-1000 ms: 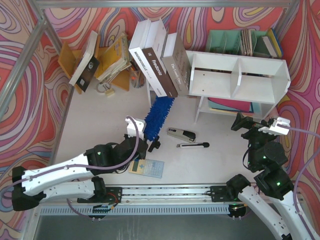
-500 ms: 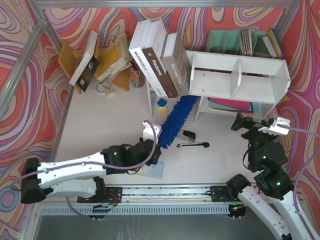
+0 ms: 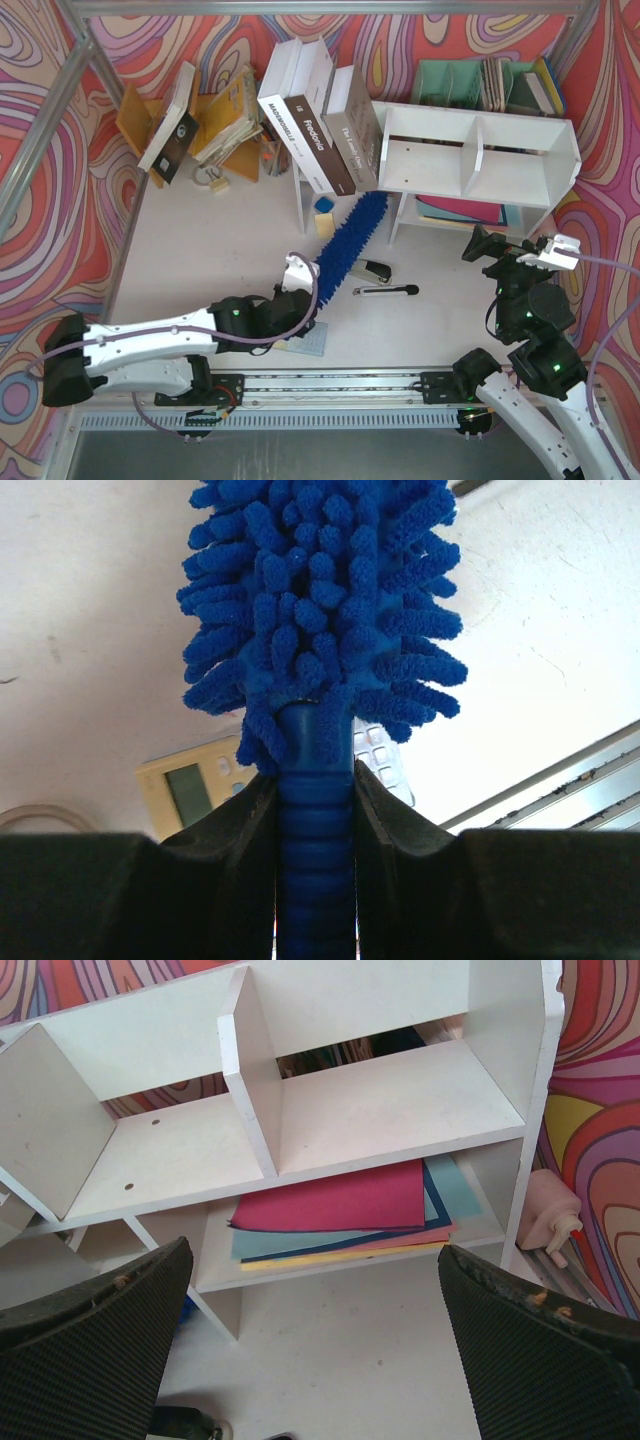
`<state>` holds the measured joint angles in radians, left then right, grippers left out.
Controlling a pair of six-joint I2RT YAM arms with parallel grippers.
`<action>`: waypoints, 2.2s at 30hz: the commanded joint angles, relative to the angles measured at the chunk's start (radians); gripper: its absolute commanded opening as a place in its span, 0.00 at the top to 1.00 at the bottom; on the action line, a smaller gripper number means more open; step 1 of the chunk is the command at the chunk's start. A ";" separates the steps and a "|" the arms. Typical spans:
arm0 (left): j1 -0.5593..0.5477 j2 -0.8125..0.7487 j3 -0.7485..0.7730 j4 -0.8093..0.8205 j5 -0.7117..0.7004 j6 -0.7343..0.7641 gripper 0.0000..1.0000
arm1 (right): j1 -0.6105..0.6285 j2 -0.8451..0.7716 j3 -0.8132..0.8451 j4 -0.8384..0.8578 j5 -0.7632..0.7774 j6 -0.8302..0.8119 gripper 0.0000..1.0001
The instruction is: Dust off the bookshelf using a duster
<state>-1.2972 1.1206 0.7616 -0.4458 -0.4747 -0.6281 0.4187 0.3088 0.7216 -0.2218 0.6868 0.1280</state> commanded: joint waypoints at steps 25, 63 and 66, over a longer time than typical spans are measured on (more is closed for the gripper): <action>0.017 -0.322 0.079 -0.293 -0.441 -0.040 1.00 | 0.003 -0.006 -0.003 -0.002 0.002 0.000 0.01; -0.061 -0.244 0.201 -0.394 0.086 0.021 1.00 | 0.003 -0.008 -0.003 0.001 0.014 -0.006 0.01; -0.072 -0.327 0.225 -0.505 0.081 -0.026 1.00 | 0.002 -0.005 -0.005 0.006 0.016 -0.008 0.01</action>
<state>-1.3540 0.8837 0.9424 -0.7864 -0.4175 -0.5953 0.4187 0.3088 0.7216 -0.2218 0.6880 0.1276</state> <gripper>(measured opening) 0.343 0.987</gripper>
